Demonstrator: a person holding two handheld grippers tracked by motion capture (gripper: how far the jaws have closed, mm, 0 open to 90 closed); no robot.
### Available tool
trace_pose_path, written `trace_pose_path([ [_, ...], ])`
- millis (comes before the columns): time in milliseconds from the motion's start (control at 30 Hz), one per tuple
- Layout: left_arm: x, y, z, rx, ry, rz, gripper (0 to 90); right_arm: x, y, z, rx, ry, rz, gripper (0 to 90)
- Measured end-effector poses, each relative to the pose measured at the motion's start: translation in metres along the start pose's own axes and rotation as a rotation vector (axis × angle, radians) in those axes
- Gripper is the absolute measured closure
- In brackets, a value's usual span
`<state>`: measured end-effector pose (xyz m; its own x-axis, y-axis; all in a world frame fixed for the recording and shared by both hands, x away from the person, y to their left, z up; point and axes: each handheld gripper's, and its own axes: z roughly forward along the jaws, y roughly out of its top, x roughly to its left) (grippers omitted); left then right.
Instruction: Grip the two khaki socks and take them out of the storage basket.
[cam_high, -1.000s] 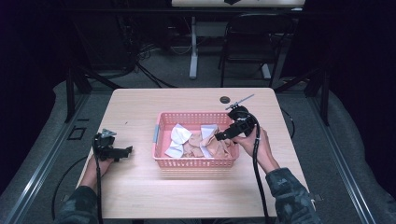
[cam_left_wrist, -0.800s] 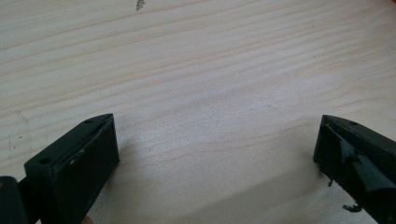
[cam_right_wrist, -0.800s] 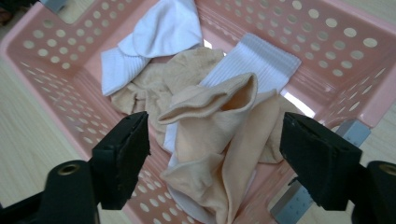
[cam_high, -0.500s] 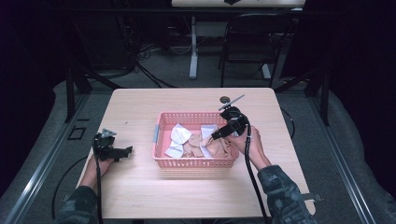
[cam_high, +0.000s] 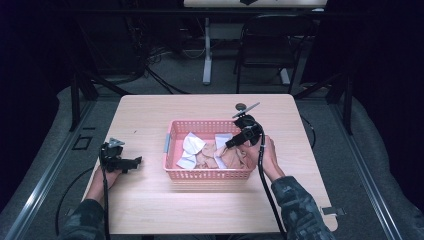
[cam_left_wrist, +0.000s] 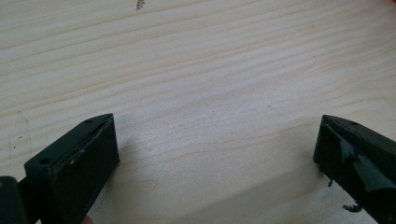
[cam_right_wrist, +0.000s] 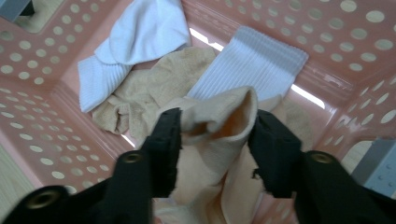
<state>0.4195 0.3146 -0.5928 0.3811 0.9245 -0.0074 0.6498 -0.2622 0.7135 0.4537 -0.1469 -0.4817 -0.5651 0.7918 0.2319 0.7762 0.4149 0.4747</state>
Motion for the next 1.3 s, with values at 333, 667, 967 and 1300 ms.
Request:
trace_pose_path([
  [333, 0.0, 0.0, 0.0, 0.0, 0.0, 0.0, 0.0, 0.002, 0.0, -0.006, 0.004, -0.006, -0.014, 80.4],
  [667, 0.0, 0.0, 0.0, 0.0, 0.0, -0.001, 0.0, 0.008, 0.005, -0.033, -0.076, -0.014, -0.042, 82.3],
  [967, 0.0, 0.0, 0.0, 0.0, 0.0, -0.001, 0.0, 0.016, 0.011, -0.047, -0.111, -0.036, -0.073, 82.8],
  [1300, 0.0, 0.0, 0.0, 0.0, 0.0, 0.0, 0.0, 0.021, 0.02, -0.063, -0.16, -0.059, -0.09, 83.0],
])
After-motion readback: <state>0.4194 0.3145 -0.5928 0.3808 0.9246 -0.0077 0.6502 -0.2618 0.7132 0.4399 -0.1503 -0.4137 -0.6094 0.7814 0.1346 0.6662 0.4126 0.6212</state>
